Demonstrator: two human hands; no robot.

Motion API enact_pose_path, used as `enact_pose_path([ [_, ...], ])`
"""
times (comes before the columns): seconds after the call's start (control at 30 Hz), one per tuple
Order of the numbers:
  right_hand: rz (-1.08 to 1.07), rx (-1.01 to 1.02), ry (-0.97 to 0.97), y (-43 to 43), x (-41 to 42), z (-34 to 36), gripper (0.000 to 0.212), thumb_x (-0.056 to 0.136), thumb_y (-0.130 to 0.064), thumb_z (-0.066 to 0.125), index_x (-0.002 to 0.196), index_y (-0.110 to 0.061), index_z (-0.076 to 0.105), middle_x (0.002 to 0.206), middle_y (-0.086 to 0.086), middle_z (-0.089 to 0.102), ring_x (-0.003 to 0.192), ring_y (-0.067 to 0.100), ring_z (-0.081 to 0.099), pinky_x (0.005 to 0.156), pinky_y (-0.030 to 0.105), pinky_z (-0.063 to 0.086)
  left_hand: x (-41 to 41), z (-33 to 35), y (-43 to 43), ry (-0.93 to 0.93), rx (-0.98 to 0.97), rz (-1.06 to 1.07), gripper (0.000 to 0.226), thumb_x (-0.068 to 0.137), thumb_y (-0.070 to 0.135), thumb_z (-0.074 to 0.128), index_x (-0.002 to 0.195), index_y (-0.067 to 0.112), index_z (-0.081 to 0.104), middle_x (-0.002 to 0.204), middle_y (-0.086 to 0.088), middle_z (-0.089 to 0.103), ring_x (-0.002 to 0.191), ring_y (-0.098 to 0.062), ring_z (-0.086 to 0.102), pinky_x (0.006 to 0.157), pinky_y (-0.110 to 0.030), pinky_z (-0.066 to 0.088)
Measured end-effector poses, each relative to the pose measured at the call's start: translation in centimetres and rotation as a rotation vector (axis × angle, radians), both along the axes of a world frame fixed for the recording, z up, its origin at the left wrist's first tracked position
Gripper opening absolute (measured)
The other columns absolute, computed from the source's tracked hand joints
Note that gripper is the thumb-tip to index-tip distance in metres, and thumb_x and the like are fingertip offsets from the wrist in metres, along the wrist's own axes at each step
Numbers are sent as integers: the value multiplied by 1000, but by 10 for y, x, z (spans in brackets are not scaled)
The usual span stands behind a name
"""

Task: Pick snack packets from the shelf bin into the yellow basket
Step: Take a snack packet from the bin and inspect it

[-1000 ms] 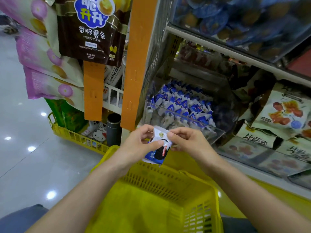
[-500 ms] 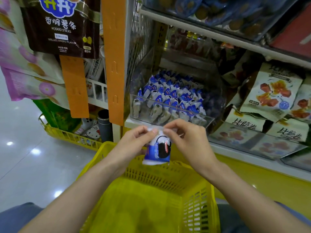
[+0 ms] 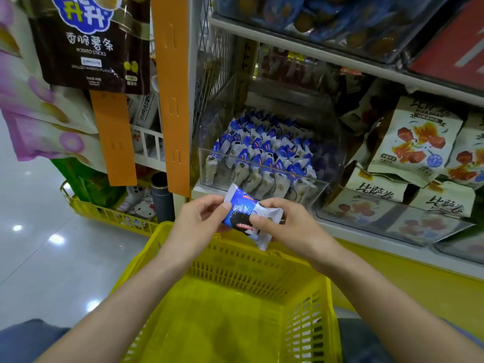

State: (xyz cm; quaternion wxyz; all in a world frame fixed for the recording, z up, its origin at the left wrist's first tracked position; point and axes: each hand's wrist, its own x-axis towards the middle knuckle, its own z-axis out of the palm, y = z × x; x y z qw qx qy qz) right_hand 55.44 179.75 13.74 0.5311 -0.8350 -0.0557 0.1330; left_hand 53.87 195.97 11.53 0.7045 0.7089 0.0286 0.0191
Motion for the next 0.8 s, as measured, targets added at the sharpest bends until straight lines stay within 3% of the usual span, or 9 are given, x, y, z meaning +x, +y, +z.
enact_pose_path([
  [0.1,-27,178,116,1,0,0,7,87,-19,62,93,-15,61,82,1,68,64,4,64,57,18,52,0,0,0,19,-90,24,15,90,9,56,101,3,63,92,-8,69,76,-12,65,68,-19,56],
  [0.17,12,242,211,1,-2,0,10,87,-16,61,96,-11,60,84,3,69,68,8,66,60,18,54,0,-2,2,33,-97,50,14,91,10,54,96,2,65,90,-10,69,76,-13,65,68,-18,55],
  [0.23,64,174,222,2,-2,-2,18,88,-14,61,104,-8,56,95,5,68,79,12,65,68,21,53,0,-3,4,49,-89,64,17,93,10,51,91,3,66,87,-11,69,77,-13,64,69,-18,55],
  [0.3,97,50,133,4,-3,-4,24,88,-13,61,110,-9,53,103,3,64,87,9,61,76,19,49,0,-3,5,16,-4,68,16,93,10,51,88,5,65,84,-11,69,78,-15,63,70,-22,54],
  [0.37,98,-19,-7,6,-4,-8,26,86,-16,63,110,-13,53,104,-2,62,87,3,57,78,14,46,-1,-3,6,-101,214,75,15,90,9,55,80,10,66,77,-4,68,73,-11,61,69,-24,51],
  [0.47,52,31,-142,12,-6,-9,7,86,-20,64,90,-24,60,84,-10,64,73,-3,58,68,13,48,-6,-1,2,-216,381,11,21,88,8,59,72,22,63,70,8,65,67,-3,59,63,-18,46],
  [0.57,1,92,-203,12,-2,-12,17,84,-17,66,70,-26,63,69,-7,67,65,2,62,66,24,51,-6,-2,-3,-176,291,-3,16,88,9,59,77,18,65,75,4,67,71,-6,62,66,-19,49],
  [0.67,-32,100,-243,12,-3,-12,15,83,-19,67,69,-24,64,68,-4,69,67,10,65,66,31,54,-5,-1,-5,-81,87,-12,13,89,11,58,79,11,66,73,-1,68,68,-5,64,63,-16,53],
  [0.8,69,-155,-609,10,-7,-8,11,86,-29,63,79,-20,64,75,-8,64,71,7,60,64,30,51,-4,0,0,31,-78,-80,19,90,17,54,81,6,67,72,-2,69,71,-9,65,66,-22,55],
])
